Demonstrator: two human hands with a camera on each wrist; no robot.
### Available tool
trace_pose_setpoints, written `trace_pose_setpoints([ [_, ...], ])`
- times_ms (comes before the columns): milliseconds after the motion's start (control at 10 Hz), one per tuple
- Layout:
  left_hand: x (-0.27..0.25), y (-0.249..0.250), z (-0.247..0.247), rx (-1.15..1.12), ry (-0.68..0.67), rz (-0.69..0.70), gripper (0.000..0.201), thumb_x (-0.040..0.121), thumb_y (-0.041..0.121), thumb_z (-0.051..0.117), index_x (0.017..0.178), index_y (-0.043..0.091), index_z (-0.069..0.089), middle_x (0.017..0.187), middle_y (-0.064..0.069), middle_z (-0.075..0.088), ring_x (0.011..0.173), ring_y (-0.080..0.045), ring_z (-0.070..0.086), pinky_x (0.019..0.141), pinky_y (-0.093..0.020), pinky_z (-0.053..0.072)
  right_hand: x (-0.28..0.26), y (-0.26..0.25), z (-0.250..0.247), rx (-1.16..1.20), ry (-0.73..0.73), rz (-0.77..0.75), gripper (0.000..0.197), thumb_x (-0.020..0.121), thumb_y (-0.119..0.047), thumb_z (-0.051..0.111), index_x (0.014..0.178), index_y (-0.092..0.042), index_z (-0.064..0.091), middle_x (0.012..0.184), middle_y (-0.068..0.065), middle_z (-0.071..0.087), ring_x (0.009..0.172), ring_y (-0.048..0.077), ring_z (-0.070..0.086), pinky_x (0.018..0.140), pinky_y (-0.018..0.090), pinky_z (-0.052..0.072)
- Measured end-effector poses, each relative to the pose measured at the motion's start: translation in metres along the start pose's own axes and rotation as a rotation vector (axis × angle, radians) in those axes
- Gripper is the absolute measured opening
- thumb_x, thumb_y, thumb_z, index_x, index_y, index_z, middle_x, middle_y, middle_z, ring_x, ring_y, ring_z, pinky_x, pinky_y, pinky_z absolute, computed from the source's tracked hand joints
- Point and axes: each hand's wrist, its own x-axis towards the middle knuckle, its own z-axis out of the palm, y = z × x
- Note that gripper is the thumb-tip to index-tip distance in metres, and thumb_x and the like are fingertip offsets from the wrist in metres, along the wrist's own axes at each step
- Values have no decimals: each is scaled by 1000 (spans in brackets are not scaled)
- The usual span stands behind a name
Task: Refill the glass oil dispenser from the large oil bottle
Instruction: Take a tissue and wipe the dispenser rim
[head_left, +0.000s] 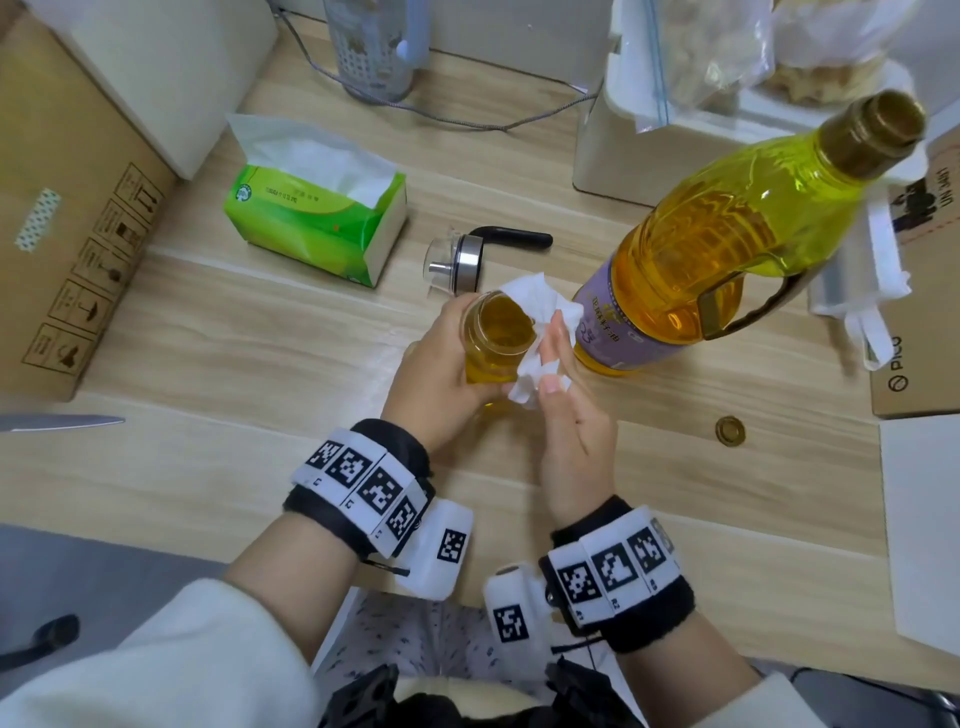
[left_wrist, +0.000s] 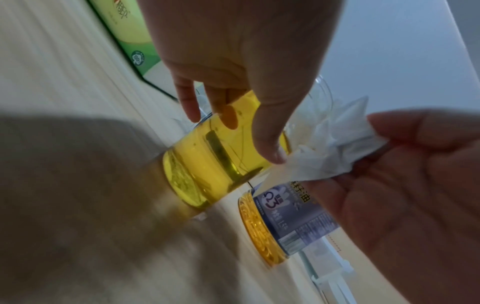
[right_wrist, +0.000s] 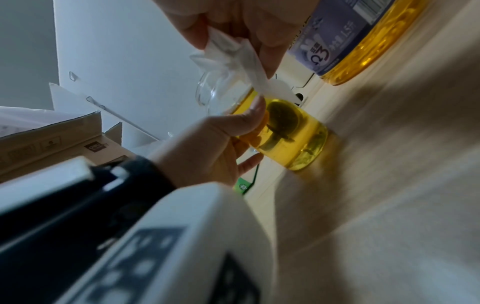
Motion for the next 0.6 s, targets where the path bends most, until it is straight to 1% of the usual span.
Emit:
trace_pose_setpoints([
  [100, -1, 2, 0, -31, 64, -59, 73, 50, 41, 76, 115, 33, 43, 104, 17, 58, 100, -14, 60, 88, -36, 49, -8, 0, -2, 46, -11, 8, 36, 91, -28, 39, 112, -12, 63, 145, -2, 39, 126, -16, 38, 97, 3, 31],
  [200, 3, 8, 4, -43, 97, -84, 64, 53, 48, 73, 108, 31, 46, 103, 12, 61, 97, -10, 61, 83, -29, 49, -11, -9, 0, -5, 3, -100, 35, 92, -29, 38, 111, -15, 63, 143, -6, 39, 131, -8, 37, 103, 8, 30],
  [300, 4, 9, 8, 47, 81, -92, 67, 59, 45, 51, 118, 14, 50, 111, 3, 58, 106, -16, 55, 87, -20, 40, -6, -11, 5, -280, -111, -313, 41, 98, -22, 32, 126, 3, 51, 145, 6, 34, 139, 21, 32, 115, 24, 23],
  [400, -5, 4, 7, -13, 119, -138, 83, 54, 18, 50, 134, 1, 34, 135, -16, 47, 123, -28, 48, 98, -28, 36, 16, -19, 3, -537, -290, -485, 43, 98, -17, 26, 126, 5, 50, 139, 18, 45, 135, 37, 32, 117, 39, 23],
  [500, -4, -8, 11, -31, 105, -217, 59, 75, 2, 56, 131, -1, 38, 130, -21, 52, 117, -31, 52, 89, -24, 38, 32, -21, 10, -880, -304, -630, 49, 98, -19, 21, 113, 2, 63, 124, 17, 63, 121, 37, 54, 109, 44, 31],
  [600, 3, 1, 8, 67, 88, -55, 24, 81, 3, 57, 103, 11, 53, 102, -8, 60, 86, -18, 54, 70, -11, 35, 53, -49, 22, -980, -330, -524, 36, 88, -15, 36, 95, -3, 69, 101, 14, 71, 96, 33, 66, 95, 38, 42],
])
